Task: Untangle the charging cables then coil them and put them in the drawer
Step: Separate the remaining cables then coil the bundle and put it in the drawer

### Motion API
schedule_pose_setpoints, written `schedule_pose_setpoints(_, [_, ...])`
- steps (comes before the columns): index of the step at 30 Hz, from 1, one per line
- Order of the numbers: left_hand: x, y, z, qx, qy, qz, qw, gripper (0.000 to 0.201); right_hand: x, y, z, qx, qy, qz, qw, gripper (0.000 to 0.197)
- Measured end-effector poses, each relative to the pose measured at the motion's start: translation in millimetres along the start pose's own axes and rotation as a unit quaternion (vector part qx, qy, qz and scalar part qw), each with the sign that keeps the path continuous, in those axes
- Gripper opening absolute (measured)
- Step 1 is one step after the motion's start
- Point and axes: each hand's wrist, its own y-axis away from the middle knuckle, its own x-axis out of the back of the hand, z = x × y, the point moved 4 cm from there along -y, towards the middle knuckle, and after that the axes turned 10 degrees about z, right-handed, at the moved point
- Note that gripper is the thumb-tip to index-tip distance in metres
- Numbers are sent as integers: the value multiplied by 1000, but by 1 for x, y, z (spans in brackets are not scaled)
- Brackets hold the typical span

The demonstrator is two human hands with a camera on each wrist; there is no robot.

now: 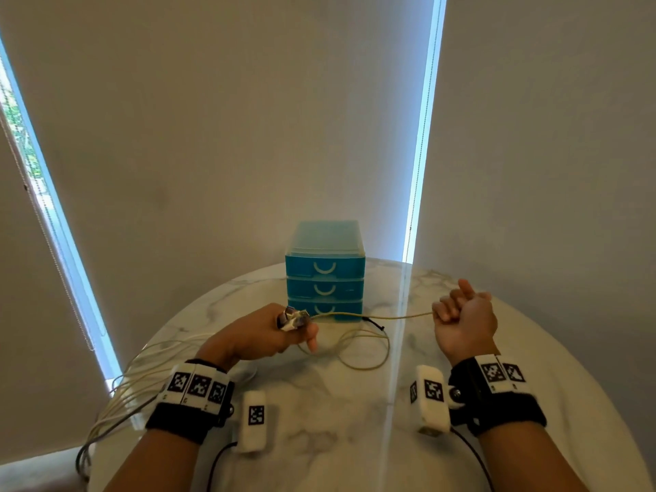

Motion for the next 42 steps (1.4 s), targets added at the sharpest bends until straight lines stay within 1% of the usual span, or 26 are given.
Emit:
schedule_pose_setpoints(2, [2,0,-3,21,33,20,999,33,6,-5,-6,41,24,39,998,31])
schedule_pose_setpoints(4, [6,1,-5,46,72,53,995,26,7,-4,-9,88,63,43,993,40])
schedule_pose_setpoints(5, [9,1,-7,54,103,74,991,26,3,1,-8,111,91,22,989,42])
schedule_pose_setpoints(7, [15,1,-8,70,190,127,971,42,-12,20,3,141,177,-66,972,39])
schedule_pose_setpoints(9, [20,-1,-7,106,296,175,933,67,-28,47,29,135,301,-193,924,35])
schedule_pose_setpoints(12, [19,-7,-2,139,428,196,871,86,-35,96,84,89,456,-384,798,33])
schedule_pose_setpoints(13, [18,-10,-2,138,466,194,852,88,-34,109,100,76,480,-426,763,32])
schedule_pose_setpoints(15, [15,-14,-2,129,539,177,814,92,-33,129,119,64,510,-466,720,31])
schedule_pose_setpoints(17, [9,-16,-2,123,579,155,791,96,-33,137,123,60,524,-475,704,31])
schedule_pose_setpoints(18, [7,-17,-1,122,582,151,790,94,-32,137,123,61,527,-474,703,31])
schedule_pose_setpoints(20, [5,-18,-1,128,556,169,804,86,-30,136,123,67,533,-465,704,31])
schedule_pose_setpoints(22, [5,-18,-2,133,513,211,822,65,-27,133,125,60,546,-453,702,32])
schedule_pose_setpoints(24, [4,-18,-2,124,494,235,828,46,-24,132,131,28,554,-452,699,32])
schedule_pose_setpoints(25, [4,-18,-1,116,496,243,826,43,-22,132,134,10,556,-450,699,32])
schedule_pose_setpoints(27, [9,-18,-3,103,518,272,804,41,-20,131,135,-6,567,-450,690,32])
schedule_pose_setpoints(28, [14,-17,-5,98,538,290,785,41,-21,130,133,4,571,-455,684,31])
schedule_pose_setpoints(29, [21,-16,-9,90,564,308,761,41,-23,128,128,27,568,-459,682,30])
schedule_pose_setpoints(30, [29,-15,-13,80,593,322,733,41,-26,124,121,62,554,-455,694,29])
schedule_pose_setpoints(32, [41,-14,-20,60,650,340,677,43,-32,107,97,139,488,-395,765,28])
schedule_pose_setpoints(34, [50,-13,-26,40,699,348,623,44,-34,84,74,180,404,-317,839,22])
schedule_pose_setpoints(35, [53,-11,-29,27,722,345,599,44,-34,73,65,173,362,-288,870,18])
schedule_pose_setpoints(37, [59,-9,-33,-1,761,316,567,45,-31,54,52,112,261,-245,927,9])
schedule_pose_setpoints(38, [63,-7,-35,-11,767,299,567,45,-29,48,46,73,213,-234,946,7])
schedule_pose_setpoints(39, [65,-4,-36,-12,755,292,587,44,-28,44,41,42,184,-231,954,9])
schedule_pose_setpoints(41, [64,-3,-33,12,691,295,660,38,-28,45,38,9,194,-261,946,16])
schedule_pose_setpoints(42, [60,-3,-28,29,654,294,697,35,-29,49,42,5,233,-285,930,23])
